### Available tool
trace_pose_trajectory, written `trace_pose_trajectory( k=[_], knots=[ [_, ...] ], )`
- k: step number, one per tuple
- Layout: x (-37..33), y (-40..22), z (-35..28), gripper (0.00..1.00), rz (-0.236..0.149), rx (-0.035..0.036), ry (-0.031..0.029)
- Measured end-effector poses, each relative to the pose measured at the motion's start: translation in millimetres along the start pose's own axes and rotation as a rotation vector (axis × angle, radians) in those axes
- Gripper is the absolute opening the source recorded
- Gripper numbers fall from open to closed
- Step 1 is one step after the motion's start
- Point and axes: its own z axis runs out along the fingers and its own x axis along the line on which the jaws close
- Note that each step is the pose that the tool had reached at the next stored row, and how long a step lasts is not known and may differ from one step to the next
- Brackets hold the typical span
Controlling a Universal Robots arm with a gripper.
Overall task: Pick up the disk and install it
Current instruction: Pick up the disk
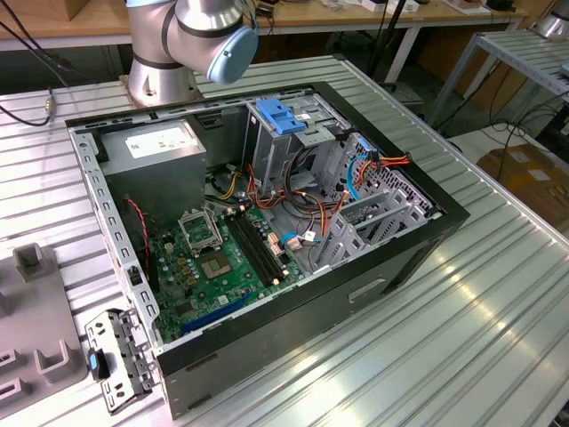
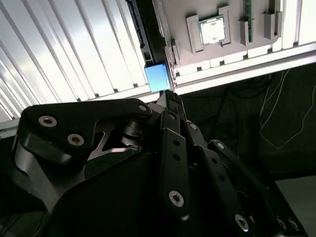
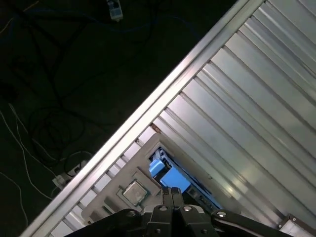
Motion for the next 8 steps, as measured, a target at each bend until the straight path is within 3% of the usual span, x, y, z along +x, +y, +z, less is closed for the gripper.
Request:
trace_pose_trajectory(
  k=[1, 8],
  knots=[
    [0.0, 0.0, 0.0, 0.11, -0.036, 0.0017, 0.0017],
    [-0.1, -0.1, 0.0, 0.11, -0.161, 0.0069, 0.0071]
  ],
)
